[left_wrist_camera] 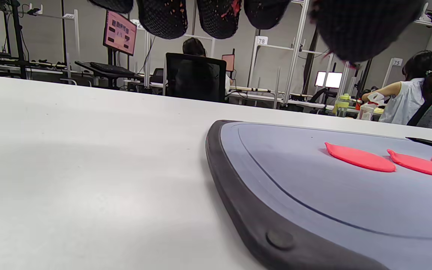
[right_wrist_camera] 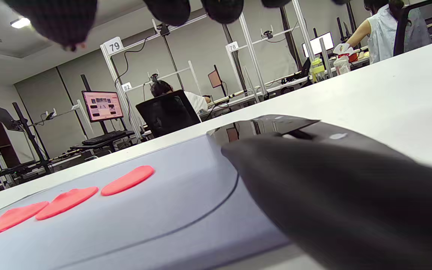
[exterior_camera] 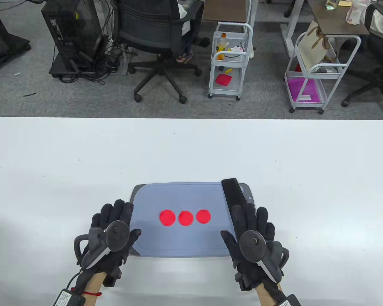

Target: Chop plasticine discs into granules with repetitive downward strikes

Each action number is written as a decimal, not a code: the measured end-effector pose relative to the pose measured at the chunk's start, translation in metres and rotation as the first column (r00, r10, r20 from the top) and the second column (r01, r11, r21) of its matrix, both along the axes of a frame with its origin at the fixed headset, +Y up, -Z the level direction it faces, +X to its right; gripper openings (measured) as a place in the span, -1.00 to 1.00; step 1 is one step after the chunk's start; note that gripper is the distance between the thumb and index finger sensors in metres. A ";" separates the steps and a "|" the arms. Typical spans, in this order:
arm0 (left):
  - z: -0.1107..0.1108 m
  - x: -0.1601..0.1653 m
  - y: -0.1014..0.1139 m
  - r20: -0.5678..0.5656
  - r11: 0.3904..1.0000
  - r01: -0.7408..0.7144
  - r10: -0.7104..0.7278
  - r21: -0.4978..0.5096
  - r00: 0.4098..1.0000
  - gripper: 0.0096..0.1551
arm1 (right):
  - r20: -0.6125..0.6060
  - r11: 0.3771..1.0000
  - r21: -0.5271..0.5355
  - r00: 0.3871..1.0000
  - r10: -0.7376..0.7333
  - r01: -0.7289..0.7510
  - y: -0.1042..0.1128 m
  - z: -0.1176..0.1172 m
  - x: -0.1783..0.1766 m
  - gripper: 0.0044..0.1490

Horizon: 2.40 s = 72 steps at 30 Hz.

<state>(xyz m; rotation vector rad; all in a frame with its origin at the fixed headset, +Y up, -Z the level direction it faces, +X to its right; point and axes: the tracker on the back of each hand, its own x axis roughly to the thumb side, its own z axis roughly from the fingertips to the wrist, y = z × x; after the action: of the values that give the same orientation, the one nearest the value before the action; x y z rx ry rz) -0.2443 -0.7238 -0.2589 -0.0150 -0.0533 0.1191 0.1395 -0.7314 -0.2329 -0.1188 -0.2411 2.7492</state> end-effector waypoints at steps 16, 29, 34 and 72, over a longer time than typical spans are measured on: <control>-0.001 0.003 0.000 0.007 0.999 0.011 -0.011 -0.036 1.000 -0.03 | 0.043 1.000 -0.020 0.999 0.014 -0.013 0.003 0.000 0.003 0.10; -0.002 0.004 0.000 0.015 0.997 0.023 -0.022 -0.076 1.000 -0.04 | 0.070 0.991 -0.095 0.993 0.097 -0.090 -0.003 -0.001 -0.003 0.12; -0.001 0.003 0.001 0.001 0.997 0.015 -0.015 -0.078 1.000 -0.04 | 0.084 0.975 -0.153 0.981 0.175 -0.161 -0.008 -0.002 -0.005 0.13; -0.002 0.011 -0.002 0.049 0.989 0.002 0.005 -0.149 0.999 -0.03 | 0.166 0.956 -0.203 0.969 -0.181 0.213 -0.007 0.010 -0.028 -0.24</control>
<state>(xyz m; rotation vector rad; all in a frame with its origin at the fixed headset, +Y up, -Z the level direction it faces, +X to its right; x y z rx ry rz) -0.2336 -0.7260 -0.2612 -0.1677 -0.0936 0.1243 0.1110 -0.7384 -0.2229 -0.3828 0.0366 2.5606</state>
